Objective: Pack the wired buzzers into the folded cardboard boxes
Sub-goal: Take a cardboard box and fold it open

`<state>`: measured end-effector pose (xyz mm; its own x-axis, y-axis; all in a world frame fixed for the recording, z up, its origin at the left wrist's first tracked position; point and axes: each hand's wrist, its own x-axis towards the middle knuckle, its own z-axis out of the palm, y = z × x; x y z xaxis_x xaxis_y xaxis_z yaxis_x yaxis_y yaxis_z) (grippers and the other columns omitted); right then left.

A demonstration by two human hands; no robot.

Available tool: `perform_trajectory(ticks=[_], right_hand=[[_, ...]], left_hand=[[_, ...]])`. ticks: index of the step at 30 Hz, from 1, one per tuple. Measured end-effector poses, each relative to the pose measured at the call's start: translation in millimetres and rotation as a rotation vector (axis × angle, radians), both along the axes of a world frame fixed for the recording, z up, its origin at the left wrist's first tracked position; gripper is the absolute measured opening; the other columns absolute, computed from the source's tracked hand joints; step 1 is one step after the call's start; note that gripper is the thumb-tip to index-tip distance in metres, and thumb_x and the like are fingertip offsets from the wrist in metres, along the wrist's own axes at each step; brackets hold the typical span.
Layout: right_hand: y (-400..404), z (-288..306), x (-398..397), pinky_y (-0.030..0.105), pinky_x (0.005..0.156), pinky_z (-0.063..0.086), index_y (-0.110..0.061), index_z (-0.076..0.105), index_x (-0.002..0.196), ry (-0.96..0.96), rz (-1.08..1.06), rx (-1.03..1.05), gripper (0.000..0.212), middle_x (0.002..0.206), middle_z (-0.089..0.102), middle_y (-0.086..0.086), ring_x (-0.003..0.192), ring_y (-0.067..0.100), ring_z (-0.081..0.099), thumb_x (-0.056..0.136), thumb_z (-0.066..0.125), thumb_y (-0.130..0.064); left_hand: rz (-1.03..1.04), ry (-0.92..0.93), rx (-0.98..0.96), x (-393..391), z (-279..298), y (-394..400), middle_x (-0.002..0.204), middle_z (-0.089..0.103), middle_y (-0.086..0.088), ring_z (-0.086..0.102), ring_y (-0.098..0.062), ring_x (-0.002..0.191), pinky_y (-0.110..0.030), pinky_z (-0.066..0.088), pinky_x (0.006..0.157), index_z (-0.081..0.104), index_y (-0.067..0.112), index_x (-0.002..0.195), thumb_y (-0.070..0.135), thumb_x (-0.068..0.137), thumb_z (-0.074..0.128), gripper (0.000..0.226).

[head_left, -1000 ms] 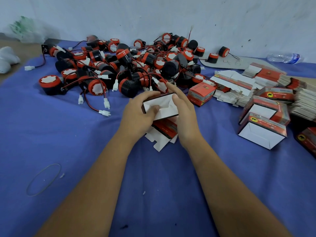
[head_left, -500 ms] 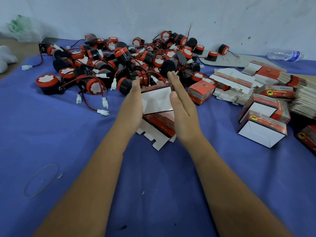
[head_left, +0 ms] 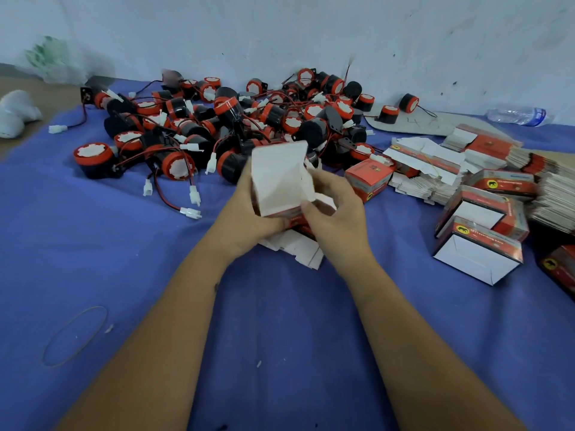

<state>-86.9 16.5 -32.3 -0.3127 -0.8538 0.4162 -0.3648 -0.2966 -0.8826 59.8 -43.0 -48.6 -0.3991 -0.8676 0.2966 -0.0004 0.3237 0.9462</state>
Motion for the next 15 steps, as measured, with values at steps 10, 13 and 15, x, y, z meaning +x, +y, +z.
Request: perform_trajectory(ticks=[10, 13, 15], right_hand=[[-6, -15, -3, 0.019, 0.085, 0.044, -0.026, 0.065, 0.115, 0.094, -0.082, 0.122, 0.030, 0.111, 0.055, -0.020, 0.104, 0.000, 0.052, 0.093, 0.054, -0.010], [-8, -14, -3, 0.015, 0.089, 0.038, -0.024, 0.064, 0.116, 0.253, -0.112, 0.126, 0.028, 0.117, 0.057, -0.012, 0.110, 0.004, 0.050, 0.093, 0.055, -0.011], [-10, -10, -1, 0.016, 0.091, 0.036, -0.023, 0.065, 0.116, 0.340, -0.132, 0.118, 0.028, 0.118, 0.057, -0.009, 0.113, 0.007, 0.047, 0.092, 0.056, -0.012]], left_hand=[[0.612, 0.314, 0.099, 16, 2, -25, 0.114, 0.065, 0.006, 0.064, -0.006, 0.104, -0.014, 0.052, 0.071, 0.051, 0.013, 0.126, 0.008, 0.078, 0.080, 0.057], [0.737, 0.499, 0.116, 17, 6, -25, 0.114, 0.063, 0.008, 0.063, 0.009, 0.093, -0.011, 0.050, 0.074, 0.048, 0.017, 0.118, 0.008, 0.081, 0.078, 0.048], [0.786, 0.610, 0.152, 18, 10, -26, 0.114, 0.062, 0.008, 0.063, 0.006, 0.098, -0.018, 0.052, 0.082, 0.047, 0.022, 0.110, 0.013, 0.083, 0.077, 0.041]])
